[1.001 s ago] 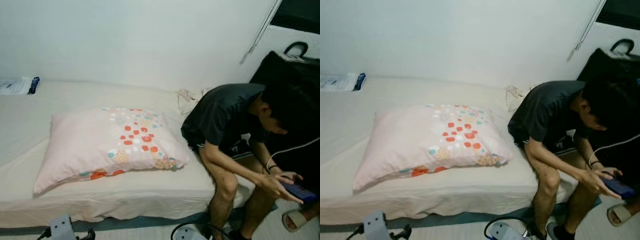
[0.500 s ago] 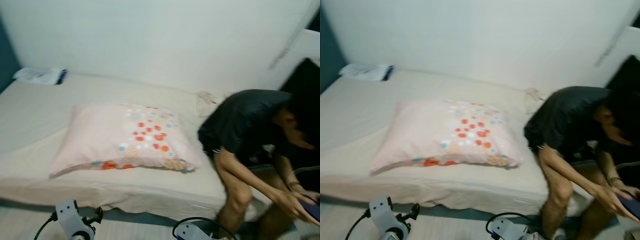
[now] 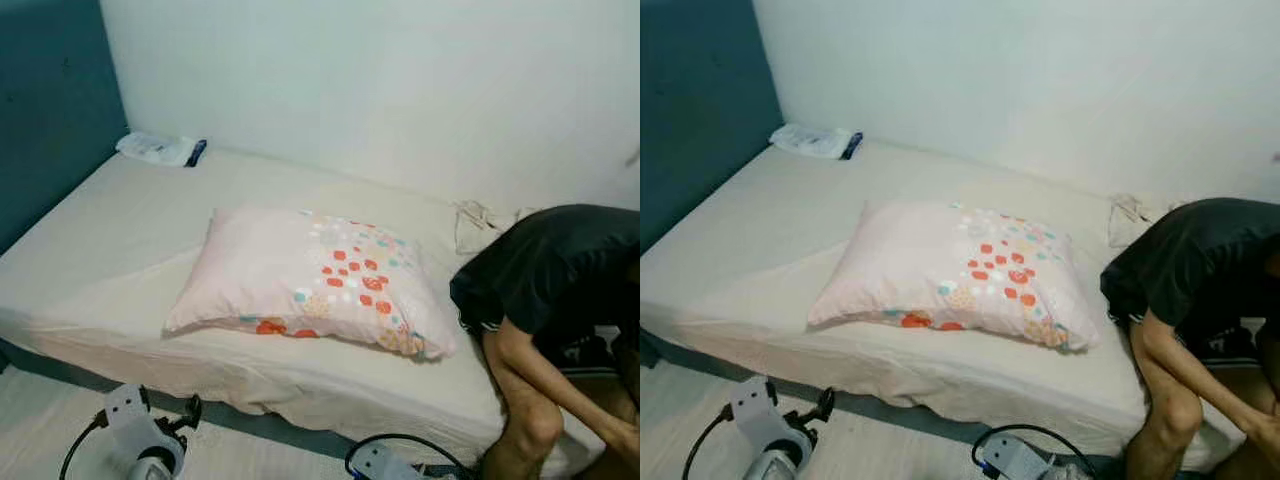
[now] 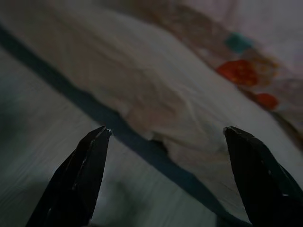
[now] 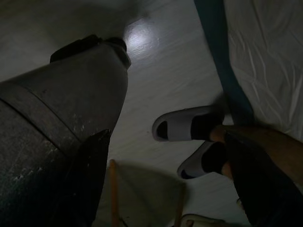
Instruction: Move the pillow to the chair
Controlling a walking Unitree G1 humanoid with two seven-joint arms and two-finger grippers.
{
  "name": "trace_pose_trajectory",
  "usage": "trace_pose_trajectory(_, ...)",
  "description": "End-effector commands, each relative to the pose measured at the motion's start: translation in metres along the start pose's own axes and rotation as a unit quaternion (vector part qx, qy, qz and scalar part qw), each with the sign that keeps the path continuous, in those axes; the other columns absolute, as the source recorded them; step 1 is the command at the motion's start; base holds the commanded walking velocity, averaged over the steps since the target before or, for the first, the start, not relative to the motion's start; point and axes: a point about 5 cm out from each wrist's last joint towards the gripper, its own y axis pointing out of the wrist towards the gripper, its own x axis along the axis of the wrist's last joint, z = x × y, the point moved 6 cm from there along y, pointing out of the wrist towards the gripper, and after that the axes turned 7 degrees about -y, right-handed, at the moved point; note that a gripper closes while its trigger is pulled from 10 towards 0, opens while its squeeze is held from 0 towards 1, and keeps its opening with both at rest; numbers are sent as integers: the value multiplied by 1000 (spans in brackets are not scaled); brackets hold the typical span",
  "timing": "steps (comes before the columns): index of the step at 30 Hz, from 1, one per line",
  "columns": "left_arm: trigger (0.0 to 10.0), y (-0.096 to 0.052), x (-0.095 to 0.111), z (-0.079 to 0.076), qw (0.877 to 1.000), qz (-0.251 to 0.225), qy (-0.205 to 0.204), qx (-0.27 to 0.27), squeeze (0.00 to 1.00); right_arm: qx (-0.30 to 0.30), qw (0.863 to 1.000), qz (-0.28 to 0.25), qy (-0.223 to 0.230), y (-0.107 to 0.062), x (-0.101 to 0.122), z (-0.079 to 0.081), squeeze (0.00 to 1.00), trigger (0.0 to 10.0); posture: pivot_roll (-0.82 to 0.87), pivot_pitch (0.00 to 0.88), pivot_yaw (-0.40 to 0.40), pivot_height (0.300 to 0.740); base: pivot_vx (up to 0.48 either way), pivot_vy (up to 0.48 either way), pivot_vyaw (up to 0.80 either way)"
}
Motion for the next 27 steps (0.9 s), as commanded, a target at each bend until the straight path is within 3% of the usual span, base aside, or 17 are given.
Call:
trace_pose_trajectory(1, 10000, 0, -5, -11, 1000, 0, -6, -24, 0, 0, 1000, 10, 3, 0, -7, 0, 0, 10000, 177, 49, -166, 730, 0, 0, 0)
trace_pose_trajectory(5, 10000, 1, -4, -24, 998, -6, 1, -55, 0, 3, 1000, 9, 7, 0, -8, 1, 0, 10000, 173, 51, -164, 730, 360, 0, 0)
trace_pose_trajectory(23, 10000, -4, -13, -21, 998, 10, -6, -66, 0, 6, 1000, 10, 6, 1, -8, 5, 0, 10000, 169, 64, -157, 730, 371, 0, 0)
trace_pose_trajectory(27, 10000, -4, -15, -17, 998, 15, -11, -53, 0, 8, 1000, 12, 6, 1, -9, 6, 0, 10000, 166, 69, -155, 730, 0, 0, 0)
